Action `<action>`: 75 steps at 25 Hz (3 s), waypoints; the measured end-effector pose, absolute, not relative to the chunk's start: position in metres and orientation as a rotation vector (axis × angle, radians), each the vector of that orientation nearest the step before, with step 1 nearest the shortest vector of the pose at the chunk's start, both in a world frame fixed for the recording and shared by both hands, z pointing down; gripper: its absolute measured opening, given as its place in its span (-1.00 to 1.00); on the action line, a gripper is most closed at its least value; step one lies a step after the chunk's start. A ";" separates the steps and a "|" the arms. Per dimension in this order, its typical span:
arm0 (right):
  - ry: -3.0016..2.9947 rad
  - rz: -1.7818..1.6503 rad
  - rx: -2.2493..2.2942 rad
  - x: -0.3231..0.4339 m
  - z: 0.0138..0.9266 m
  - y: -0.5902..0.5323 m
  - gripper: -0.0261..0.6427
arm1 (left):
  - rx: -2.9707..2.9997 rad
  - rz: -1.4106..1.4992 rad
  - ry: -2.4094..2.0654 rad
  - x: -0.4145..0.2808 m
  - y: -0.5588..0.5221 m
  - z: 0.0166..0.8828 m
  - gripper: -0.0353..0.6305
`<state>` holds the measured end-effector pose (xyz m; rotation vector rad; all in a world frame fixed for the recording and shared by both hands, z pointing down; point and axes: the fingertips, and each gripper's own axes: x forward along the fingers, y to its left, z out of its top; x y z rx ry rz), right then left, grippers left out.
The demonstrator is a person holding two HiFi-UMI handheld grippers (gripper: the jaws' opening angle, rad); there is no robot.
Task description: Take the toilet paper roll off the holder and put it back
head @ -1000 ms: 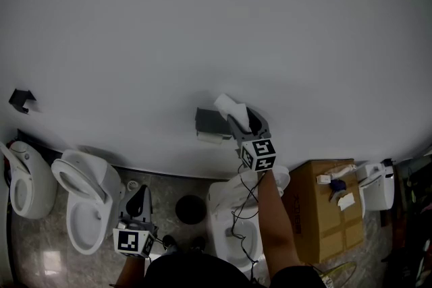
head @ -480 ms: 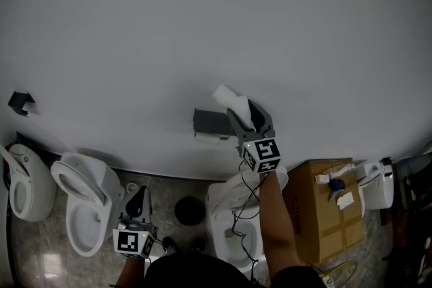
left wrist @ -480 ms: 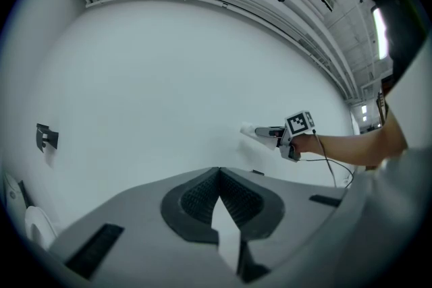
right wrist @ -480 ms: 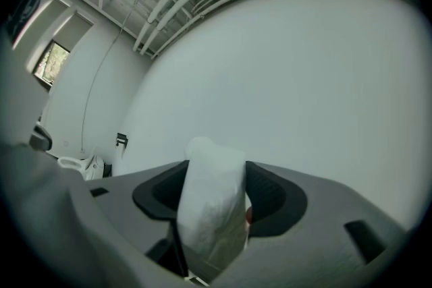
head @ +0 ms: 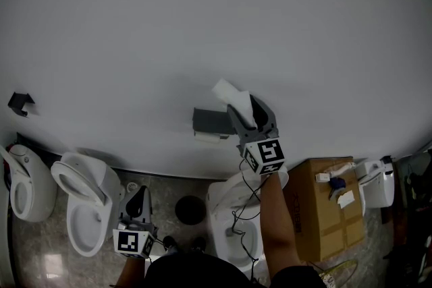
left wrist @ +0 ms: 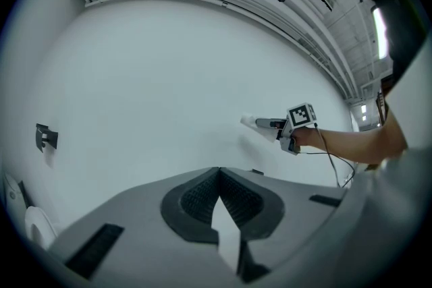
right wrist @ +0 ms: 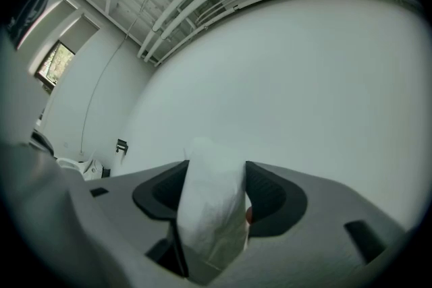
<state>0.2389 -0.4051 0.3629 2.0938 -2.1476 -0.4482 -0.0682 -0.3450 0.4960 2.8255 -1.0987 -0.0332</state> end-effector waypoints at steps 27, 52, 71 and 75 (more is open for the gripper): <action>-2.122 -0.142 2.104 0.262 0.453 -0.425 -0.15 | 2.814 -0.014 -1.131 -0.077 -0.341 0.498 -0.88; -1.959 0.133 1.981 0.282 0.556 -0.451 -0.15 | 2.790 -0.018 -1.175 -0.085 -0.349 0.499 -0.88; -1.940 0.171 1.990 0.288 0.558 -0.449 -0.14 | 2.782 -0.022 -1.190 -0.088 -0.347 0.498 -0.88; -1.937 0.141 1.977 0.287 0.549 -0.444 -0.12 | 2.825 -0.055 -1.213 -0.092 -0.348 0.506 -0.88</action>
